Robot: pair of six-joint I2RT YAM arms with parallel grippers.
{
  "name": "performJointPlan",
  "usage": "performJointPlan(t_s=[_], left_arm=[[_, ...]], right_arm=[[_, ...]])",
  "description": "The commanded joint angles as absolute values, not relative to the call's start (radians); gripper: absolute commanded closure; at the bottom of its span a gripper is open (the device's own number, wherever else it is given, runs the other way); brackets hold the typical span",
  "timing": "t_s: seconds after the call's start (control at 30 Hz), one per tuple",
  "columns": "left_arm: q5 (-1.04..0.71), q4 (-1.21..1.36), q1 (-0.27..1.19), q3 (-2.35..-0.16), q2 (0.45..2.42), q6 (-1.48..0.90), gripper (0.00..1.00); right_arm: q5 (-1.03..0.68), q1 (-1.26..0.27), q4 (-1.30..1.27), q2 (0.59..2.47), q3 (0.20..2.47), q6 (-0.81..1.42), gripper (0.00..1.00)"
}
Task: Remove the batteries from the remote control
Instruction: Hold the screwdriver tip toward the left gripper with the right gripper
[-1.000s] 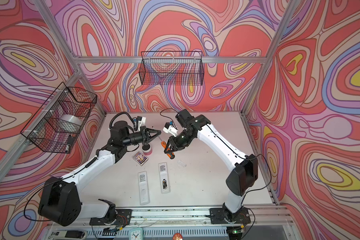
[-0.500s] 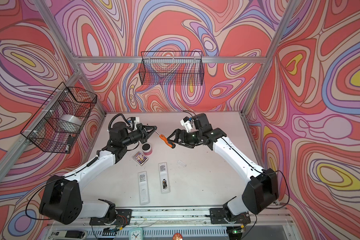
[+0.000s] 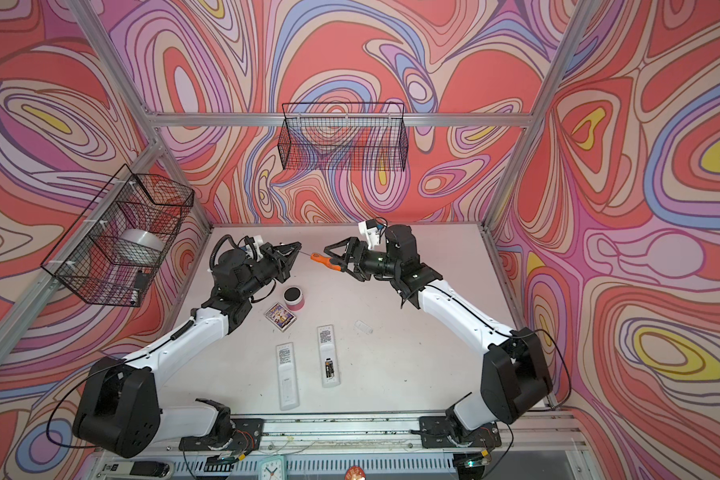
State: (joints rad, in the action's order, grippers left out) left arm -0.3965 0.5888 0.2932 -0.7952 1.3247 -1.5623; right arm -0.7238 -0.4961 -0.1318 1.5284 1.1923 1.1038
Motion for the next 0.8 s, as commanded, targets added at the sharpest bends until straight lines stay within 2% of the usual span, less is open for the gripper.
performJointPlan(t_s=[0.0,0.13,0.23,0.4,0.67,0.77], left_arm=[[-0.369,0.674,0.293,-0.763,1.305,-1.617,1.0],[-0.362,0.693,0.296,-0.75,1.303,-1.628,1.0],[-0.361,0.69,0.295,-0.75,1.301,-1.625,1.0],[-0.359,0.69,0.298,-0.749,1.298,-1.626,1.0],[-0.371,0.709,0.311,-0.757,1.315,-1.641,1.0],[-0.374,0.709,0.312,-0.757,1.319,-1.643,1.0]], right_arm=[[-0.766,-0.524,-0.229,1.578,1.224,1.149,0.18],[-0.772,-0.531,-0.252,1.599,1.225,1.167,0.23],[-0.769,-0.531,-0.266,1.602,1.221,1.176,0.31],[-0.765,-0.531,-0.273,1.6,1.217,1.181,0.5],[-0.755,-0.531,-0.274,1.591,1.201,1.177,0.63],[-0.746,-0.531,-0.274,1.588,1.198,1.175,0.75]])
